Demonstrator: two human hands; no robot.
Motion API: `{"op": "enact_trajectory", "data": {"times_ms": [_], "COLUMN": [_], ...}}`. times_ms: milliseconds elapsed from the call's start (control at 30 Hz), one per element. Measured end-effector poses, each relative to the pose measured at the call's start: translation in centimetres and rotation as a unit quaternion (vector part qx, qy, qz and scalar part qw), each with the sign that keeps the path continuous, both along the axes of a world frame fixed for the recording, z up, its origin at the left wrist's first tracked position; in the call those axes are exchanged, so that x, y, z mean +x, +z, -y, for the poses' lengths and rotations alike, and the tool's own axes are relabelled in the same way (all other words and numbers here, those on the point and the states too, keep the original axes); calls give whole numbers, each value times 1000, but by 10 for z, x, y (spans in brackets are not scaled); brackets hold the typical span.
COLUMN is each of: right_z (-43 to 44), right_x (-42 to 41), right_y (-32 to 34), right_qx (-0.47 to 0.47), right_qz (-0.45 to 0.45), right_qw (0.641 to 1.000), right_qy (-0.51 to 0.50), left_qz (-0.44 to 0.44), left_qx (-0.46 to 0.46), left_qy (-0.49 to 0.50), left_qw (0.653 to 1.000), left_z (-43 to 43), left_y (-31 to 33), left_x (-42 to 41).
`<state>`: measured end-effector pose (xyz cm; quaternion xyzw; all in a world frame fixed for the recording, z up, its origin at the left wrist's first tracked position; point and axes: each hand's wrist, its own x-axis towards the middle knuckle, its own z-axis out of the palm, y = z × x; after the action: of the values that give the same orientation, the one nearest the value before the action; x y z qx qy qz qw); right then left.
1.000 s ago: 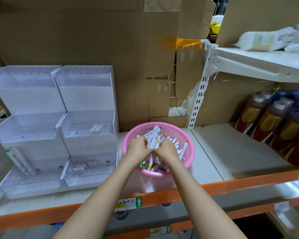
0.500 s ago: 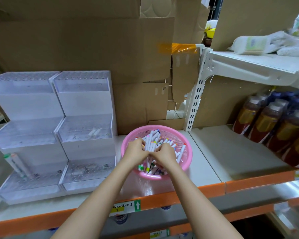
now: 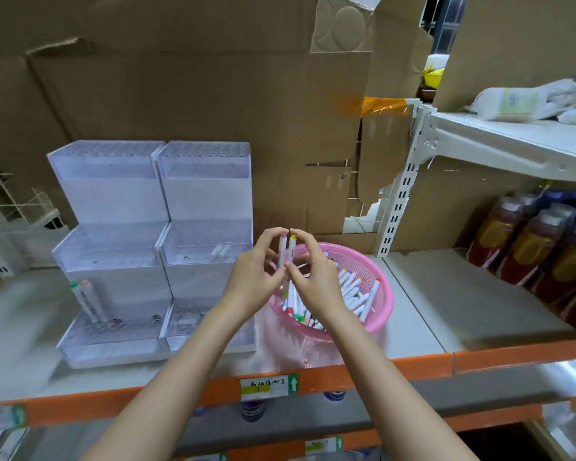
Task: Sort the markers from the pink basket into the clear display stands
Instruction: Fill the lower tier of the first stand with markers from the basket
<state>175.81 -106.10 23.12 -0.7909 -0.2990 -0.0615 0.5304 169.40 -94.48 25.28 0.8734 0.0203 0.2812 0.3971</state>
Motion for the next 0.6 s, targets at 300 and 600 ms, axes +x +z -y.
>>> {"op": "enact_trajectory", "data": {"times_ms": [300, 600], "right_z": [-75, -161], "right_x": [-53, -109], "right_y": [4, 1], "right_qx": [30, 41], "right_qz": [10, -10], "right_qw": [997, 992], "right_qy": [67, 121], "left_qz": [16, 24], "left_qx": [4, -26], "left_qy": [64, 119], "left_qw": [998, 992], "left_z": [-79, -165], "left_y": [4, -3], "left_x": [-67, -132]}}
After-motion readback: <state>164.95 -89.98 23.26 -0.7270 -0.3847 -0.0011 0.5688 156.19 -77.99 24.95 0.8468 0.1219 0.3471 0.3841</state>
